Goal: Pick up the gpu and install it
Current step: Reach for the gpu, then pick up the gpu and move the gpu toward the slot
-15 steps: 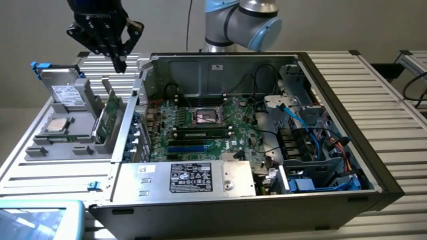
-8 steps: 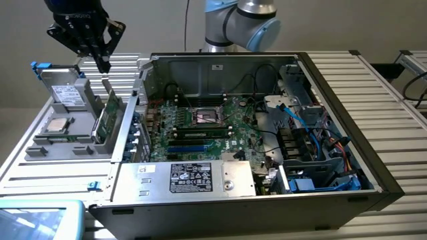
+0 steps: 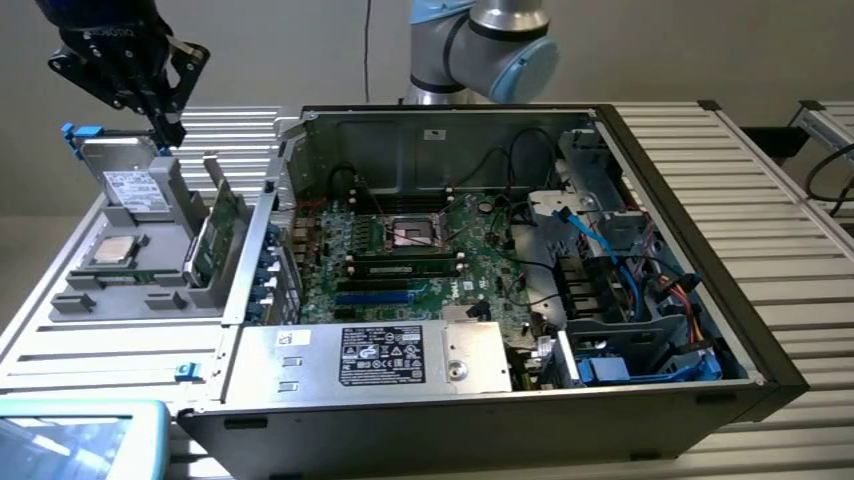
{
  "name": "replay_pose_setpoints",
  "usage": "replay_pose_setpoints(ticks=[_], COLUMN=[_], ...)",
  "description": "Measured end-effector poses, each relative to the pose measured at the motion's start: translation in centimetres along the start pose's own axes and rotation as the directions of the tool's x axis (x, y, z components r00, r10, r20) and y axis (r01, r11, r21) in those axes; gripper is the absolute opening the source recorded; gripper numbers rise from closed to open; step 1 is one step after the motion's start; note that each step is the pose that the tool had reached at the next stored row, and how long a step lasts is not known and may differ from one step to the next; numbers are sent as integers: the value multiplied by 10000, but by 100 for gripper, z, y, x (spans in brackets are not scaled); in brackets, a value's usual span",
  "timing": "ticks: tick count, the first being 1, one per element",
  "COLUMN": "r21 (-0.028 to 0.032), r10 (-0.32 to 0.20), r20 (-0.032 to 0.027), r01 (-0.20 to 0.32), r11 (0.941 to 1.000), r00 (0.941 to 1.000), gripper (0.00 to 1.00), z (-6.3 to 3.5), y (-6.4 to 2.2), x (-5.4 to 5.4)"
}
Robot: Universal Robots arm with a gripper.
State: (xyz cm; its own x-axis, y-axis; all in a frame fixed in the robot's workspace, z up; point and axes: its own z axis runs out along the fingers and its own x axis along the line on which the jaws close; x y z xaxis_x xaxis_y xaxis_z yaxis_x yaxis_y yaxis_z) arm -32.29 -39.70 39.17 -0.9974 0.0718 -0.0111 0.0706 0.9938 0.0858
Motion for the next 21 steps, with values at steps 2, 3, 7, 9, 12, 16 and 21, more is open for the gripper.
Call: replay_pose_setpoints(ticks=[2, 3, 7, 9, 12, 16, 21], r21=[2, 2, 13, 17, 21, 22, 22], r10=[0, 3, 14, 19, 24, 25, 25], r20=[-22, -36, -159, -230, -298, -300, -300], r01=[0, -3, -14, -19, -23, -25, -25], r11=[10000, 10000, 10000, 10000, 10000, 10000, 10000], r00=[10000, 10000, 9999, 9997, 9996, 9995, 9995], gripper=[12, 12, 12, 12, 12, 12, 12], z=[5, 10, 36, 52, 68, 67, 67], y=[12, 21, 66, 85, 92, 93, 93], x=[68, 92, 126, 127, 128, 128, 128])
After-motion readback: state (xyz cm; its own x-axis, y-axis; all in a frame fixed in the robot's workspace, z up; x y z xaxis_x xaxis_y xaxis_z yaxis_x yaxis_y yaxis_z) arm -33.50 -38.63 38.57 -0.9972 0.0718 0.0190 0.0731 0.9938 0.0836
